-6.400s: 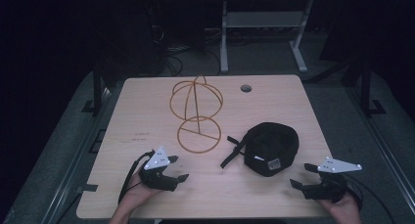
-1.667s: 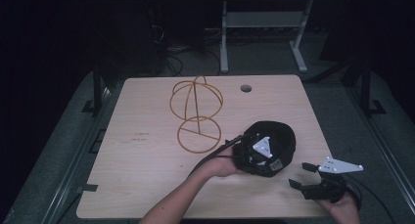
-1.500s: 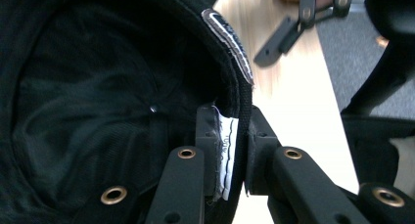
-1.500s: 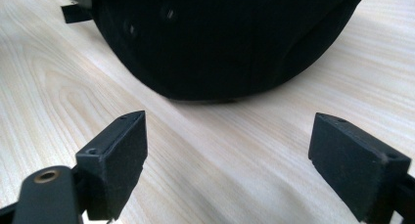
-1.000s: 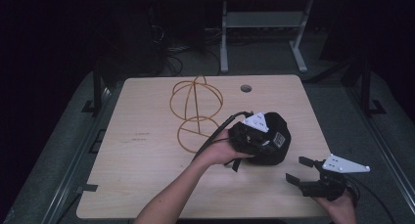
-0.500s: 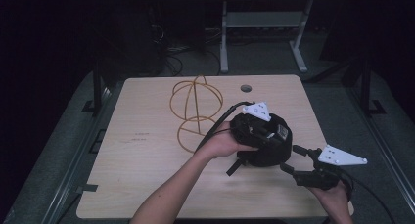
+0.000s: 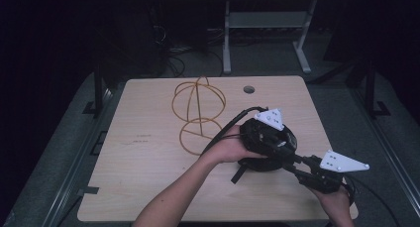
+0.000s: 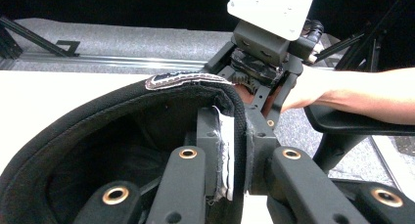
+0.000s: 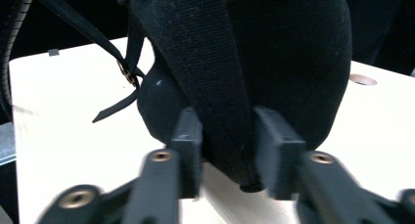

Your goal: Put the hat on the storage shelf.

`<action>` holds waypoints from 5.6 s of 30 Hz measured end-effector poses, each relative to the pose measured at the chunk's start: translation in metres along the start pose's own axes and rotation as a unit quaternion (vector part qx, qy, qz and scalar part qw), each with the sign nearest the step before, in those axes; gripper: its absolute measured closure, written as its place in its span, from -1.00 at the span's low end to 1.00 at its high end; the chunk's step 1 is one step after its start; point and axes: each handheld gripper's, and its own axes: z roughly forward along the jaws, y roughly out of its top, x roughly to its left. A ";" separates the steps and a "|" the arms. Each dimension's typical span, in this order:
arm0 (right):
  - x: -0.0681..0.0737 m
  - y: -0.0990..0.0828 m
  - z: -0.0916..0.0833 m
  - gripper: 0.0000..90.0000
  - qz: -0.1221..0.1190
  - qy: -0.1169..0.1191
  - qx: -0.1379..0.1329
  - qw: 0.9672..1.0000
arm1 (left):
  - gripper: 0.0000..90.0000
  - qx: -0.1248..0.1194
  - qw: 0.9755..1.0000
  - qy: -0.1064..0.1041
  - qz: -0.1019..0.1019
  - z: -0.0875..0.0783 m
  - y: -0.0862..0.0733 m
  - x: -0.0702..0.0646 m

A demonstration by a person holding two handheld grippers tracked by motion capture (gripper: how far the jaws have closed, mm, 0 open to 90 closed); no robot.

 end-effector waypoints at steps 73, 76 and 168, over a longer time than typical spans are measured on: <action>-0.048 0.098 -0.011 0.90 0.061 0.020 0.039 0.997 | -0.16 0.052 0.988 0.136 -0.046 -0.061 -0.159 -0.024; -0.049 0.103 -0.009 0.90 0.060 0.022 0.040 0.997 | -0.16 0.049 0.988 0.134 -0.053 -0.061 -0.164 -0.025; 0.005 0.304 0.201 0.89 -0.065 0.157 0.112 0.979 | -0.21 0.018 0.990 0.126 -0.063 -0.077 -0.187 -0.024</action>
